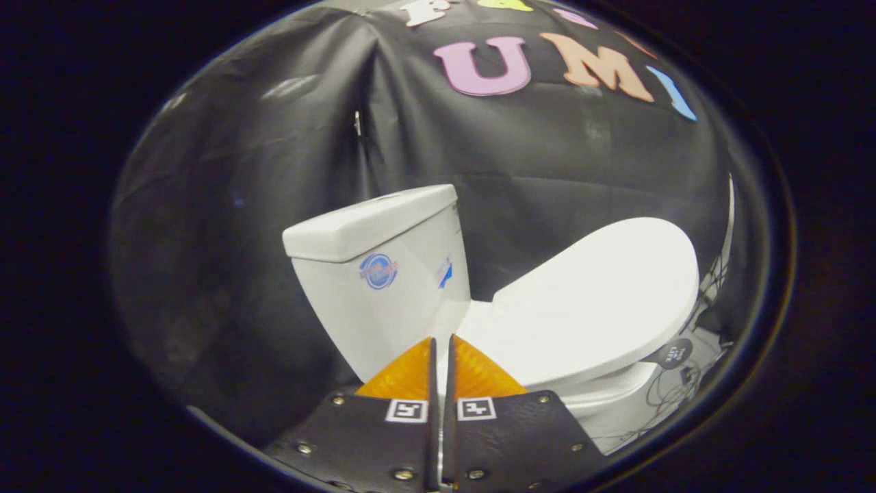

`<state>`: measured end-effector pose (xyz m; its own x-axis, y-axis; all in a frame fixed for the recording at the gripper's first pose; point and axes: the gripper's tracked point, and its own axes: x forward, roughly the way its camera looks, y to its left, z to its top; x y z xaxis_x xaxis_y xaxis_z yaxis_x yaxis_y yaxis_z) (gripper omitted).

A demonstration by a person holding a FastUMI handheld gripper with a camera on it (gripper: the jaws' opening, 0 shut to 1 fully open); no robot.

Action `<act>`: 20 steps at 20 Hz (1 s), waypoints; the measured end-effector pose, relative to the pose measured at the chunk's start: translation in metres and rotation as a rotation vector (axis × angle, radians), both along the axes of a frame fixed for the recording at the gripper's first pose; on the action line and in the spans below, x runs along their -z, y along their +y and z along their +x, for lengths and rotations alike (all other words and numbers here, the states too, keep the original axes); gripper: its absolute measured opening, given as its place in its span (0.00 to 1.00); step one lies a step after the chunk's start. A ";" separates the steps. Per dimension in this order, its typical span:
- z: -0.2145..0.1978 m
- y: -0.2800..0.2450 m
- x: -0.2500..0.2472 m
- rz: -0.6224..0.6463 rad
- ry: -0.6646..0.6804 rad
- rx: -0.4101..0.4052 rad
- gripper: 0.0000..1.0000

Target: Open the toilet lid.

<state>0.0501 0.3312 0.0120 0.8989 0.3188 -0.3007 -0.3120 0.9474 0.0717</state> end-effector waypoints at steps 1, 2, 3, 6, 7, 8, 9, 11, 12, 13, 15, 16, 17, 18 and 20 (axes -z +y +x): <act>0.003 -0.013 0.000 0.016 0.002 0.034 0.12; 0.005 -0.026 0.000 0.029 0.009 0.056 0.14; 0.005 -0.035 -0.003 0.053 0.007 0.083 0.19; 0.008 -0.060 -0.024 0.149 -0.011 0.107 0.47; 0.007 -0.072 -0.034 0.173 -0.034 0.123 0.57; 0.009 -0.086 -0.041 0.181 -0.057 0.148 0.66; 0.011 -0.105 -0.047 0.177 -0.081 0.180 0.76; 0.016 -0.147 -0.048 0.159 -0.103 0.265 0.85; 0.018 -0.168 -0.044 0.160 -0.092 0.307 0.85; 0.018 -0.185 -0.041 0.180 -0.073 0.339 0.85; 0.021 -0.211 -0.034 0.215 -0.045 0.393 0.85; 0.023 -0.224 -0.032 0.224 -0.036 0.422 0.85; 0.025 -0.230 -0.029 0.238 -0.027 0.434 0.85; 0.027 -0.234 -0.025 0.243 -0.017 0.445 0.85; 0.034 -0.254 -0.005 0.245 0.037 0.497 0.85</act>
